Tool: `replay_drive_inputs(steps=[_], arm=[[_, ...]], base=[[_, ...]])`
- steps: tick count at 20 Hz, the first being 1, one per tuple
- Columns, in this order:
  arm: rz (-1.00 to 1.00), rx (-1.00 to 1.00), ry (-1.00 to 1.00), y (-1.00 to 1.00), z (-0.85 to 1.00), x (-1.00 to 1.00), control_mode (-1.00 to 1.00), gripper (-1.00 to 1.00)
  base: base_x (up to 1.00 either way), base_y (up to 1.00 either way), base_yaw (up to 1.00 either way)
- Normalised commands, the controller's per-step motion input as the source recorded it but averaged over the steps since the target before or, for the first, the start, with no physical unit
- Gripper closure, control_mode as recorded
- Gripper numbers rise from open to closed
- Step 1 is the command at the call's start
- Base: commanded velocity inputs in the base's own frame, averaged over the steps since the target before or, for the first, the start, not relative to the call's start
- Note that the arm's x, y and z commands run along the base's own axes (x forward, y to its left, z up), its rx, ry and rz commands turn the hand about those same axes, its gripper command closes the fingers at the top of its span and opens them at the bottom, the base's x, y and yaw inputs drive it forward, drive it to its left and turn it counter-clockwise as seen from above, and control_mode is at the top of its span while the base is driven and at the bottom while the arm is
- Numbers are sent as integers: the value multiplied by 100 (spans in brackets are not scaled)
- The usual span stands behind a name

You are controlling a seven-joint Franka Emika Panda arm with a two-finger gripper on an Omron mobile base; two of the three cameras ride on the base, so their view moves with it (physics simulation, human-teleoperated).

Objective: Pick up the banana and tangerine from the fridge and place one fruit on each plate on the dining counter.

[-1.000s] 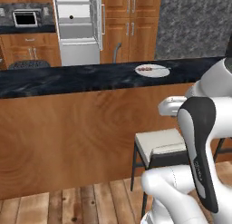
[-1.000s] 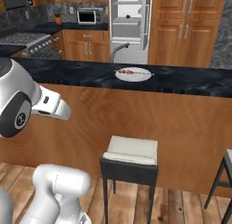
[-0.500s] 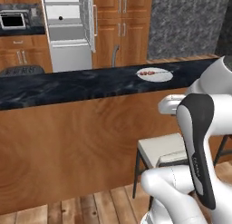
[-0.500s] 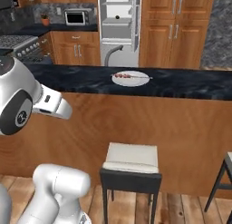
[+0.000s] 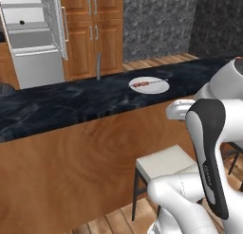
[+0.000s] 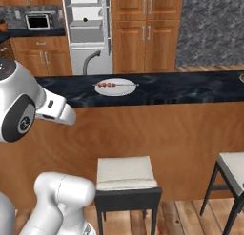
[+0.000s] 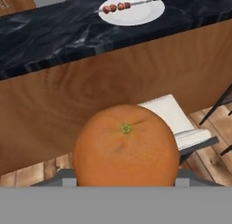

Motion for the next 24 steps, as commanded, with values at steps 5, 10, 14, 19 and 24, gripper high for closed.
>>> replay_drive_inputs(steps=[5,10,14,19,24], arm=[[0,0,0,0,0,0,100,100],[0,0,0,0,0,0,100,100],[0,0,0,0,0,0,100,100],[0,0,-3,3,0,0,-100,100],[18,-13,-28,20,23,6,-100,100]], base=[[55,38,-27],[6,9,-8],[0,0,0],[0,1,0],[0,0,0]])
